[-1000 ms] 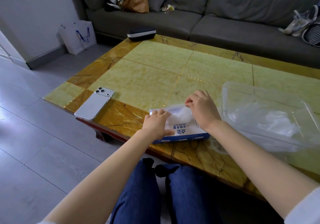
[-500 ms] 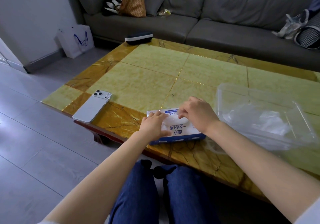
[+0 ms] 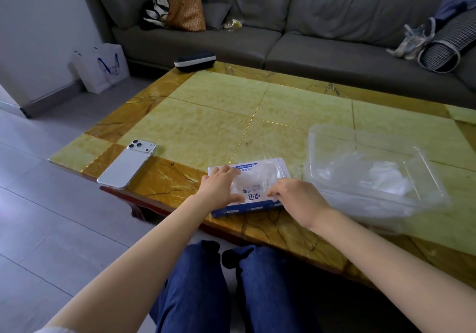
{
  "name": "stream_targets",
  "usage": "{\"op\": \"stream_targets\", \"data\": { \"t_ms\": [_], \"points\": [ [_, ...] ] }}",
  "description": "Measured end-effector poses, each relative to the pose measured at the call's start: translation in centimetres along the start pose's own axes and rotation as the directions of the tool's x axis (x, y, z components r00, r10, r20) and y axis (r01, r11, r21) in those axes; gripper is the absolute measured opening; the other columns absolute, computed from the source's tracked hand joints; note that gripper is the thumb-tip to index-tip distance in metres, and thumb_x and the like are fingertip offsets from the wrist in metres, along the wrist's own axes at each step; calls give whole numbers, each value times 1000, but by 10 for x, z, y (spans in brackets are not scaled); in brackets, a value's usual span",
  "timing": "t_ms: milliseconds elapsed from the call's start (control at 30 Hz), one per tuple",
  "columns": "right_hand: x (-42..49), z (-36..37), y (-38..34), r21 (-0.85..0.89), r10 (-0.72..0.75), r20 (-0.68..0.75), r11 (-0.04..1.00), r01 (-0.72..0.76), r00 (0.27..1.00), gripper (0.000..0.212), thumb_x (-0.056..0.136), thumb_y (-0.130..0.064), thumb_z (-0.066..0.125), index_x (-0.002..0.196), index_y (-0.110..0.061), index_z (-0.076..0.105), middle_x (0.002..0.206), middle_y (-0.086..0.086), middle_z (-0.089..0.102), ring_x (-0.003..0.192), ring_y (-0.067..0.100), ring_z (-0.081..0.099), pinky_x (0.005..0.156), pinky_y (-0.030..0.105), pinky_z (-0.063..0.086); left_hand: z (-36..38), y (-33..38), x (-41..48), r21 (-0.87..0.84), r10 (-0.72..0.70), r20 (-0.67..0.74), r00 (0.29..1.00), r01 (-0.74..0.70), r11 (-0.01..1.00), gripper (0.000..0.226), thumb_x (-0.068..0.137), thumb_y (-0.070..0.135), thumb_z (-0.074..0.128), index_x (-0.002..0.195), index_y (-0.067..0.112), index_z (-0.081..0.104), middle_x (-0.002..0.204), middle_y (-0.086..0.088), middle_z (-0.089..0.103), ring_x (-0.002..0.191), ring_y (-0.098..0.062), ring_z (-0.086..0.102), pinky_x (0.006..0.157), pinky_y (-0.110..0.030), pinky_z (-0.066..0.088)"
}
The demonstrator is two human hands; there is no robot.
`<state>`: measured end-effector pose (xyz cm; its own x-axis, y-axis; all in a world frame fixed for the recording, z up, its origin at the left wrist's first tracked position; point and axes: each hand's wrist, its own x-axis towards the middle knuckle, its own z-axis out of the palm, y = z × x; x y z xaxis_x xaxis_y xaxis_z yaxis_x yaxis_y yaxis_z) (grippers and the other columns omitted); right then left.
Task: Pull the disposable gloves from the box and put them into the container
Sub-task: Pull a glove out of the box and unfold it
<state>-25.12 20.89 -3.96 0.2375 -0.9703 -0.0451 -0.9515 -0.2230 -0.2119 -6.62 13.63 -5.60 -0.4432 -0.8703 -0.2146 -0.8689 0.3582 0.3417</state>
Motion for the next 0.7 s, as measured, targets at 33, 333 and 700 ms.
{"op": "stream_targets", "data": {
  "t_ms": [33,333,700],
  "points": [
    [0,1,1,85,38,12,996,-39,999,19,95,-15,52,107,-14,66,110,3,65,98,18,60,87,30,49,-1,1,0,-6,4,-3,1000,-4,1000,76,82,41,67,144,23,28,147,-2,31,133,-25,30,107,-45,28],
    [12,-4,-4,442,385,21,824,-354,923,44,94,-47,47,118,-11,45,104,3,61,92,19,59,79,30,47,4,27,-7,303,418,-125,900,-367,880,61,90,15,59,143,27,31,154,8,21,140,-15,20,112,-36,22],
    [38,-1,-17,211,452,11,871,-444,892,36,99,-30,39,64,-24,43,78,-3,55,77,22,55,63,30,39,6,17,-1,252,255,5,967,-248,935,81,84,41,66,149,31,18,155,10,21,142,-16,18,112,-46,19]
  ]
}}
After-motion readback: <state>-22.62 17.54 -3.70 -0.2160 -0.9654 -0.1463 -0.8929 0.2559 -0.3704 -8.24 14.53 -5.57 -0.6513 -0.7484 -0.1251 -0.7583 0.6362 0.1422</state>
